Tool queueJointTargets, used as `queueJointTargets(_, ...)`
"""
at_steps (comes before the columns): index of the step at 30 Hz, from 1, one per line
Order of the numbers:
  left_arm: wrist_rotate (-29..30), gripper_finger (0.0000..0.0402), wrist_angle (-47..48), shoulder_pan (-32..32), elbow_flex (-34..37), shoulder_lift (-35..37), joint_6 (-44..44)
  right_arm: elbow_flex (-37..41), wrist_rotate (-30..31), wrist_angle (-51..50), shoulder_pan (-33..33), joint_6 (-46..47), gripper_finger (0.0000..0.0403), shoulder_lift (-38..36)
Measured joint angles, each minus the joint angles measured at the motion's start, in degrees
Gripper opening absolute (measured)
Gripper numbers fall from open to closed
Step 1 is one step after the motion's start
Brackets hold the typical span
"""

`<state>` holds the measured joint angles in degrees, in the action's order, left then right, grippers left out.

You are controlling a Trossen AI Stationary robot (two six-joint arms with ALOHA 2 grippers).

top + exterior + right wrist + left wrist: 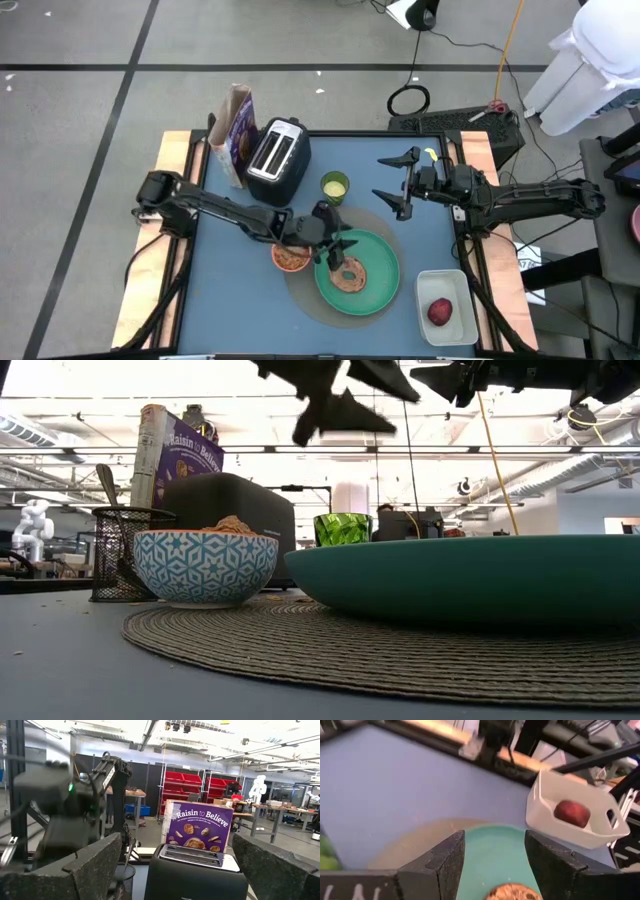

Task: Arrange a breakfast setting
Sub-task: Put the apple on the gray table mat

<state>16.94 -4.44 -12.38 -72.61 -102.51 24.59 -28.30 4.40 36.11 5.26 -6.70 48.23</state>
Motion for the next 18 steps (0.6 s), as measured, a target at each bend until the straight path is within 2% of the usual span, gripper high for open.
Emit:
queueJointTargets(4, 0.6, 0.0214, 1.0, -0.1, 0.0, 4.3, -4.4, 0.0, 0.0, 0.0, 0.0, 1.2, 0.0375, 0.0)
queueJointTargets(10, 2.6, 0.0214, 5.1, -0.1, 0.0, 11.5, -9.7, 0.0, -0.4, -0.1, -0.2, 10.7, 0.0375, 0.0)
queueJointTargets(12, 3.3, 0.0214, 6.9, -0.1, 0.0, 13.4, -10.7, 0.0, -3.3, -0.6, -0.4, 11.9, 0.0375, 0.0)
queueJointTargets(18, 4.1, 0.0214, 11.7, -0.1, -0.1, 17.1, -11.0, 0.0, -17.4, -2.4, -1.4, 11.0, 0.0375, -0.8)
